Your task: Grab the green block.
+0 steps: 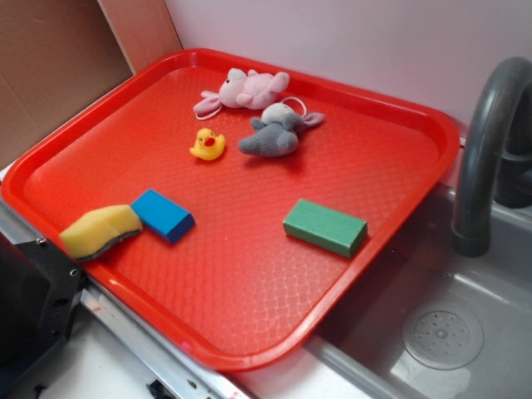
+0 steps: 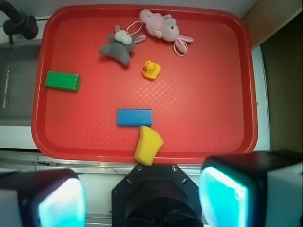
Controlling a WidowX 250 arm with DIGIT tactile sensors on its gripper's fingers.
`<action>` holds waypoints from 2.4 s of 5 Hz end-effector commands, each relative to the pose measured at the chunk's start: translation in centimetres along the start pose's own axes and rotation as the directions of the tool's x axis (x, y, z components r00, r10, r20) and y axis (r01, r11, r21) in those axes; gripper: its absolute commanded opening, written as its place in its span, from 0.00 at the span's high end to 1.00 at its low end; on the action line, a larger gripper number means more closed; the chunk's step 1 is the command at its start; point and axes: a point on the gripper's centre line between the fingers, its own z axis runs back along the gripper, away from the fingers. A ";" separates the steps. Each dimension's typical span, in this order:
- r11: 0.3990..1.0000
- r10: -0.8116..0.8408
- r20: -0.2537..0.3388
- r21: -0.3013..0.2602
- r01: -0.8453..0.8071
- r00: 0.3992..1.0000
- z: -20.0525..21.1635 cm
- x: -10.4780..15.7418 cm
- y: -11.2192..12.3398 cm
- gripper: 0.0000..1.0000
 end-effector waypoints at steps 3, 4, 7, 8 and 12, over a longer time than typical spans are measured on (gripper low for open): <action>0.887 -0.453 0.015 0.108 0.449 0.891 -2.8 5.2 -4.3 0.00; 0.758 -0.647 0.017 0.122 0.640 0.763 -4.2 7.0 -7.5 0.00; 0.509 -0.846 -0.117 0.114 0.853 0.520 -13.1 9.9 -13.6 0.00; 0.494 -0.847 -0.166 0.100 0.864 0.504 -16.8 10.4 -13.9 0.00; 0.330 -0.926 -0.216 -0.056 0.943 0.311 -22.7 8.7 -14.2 0.00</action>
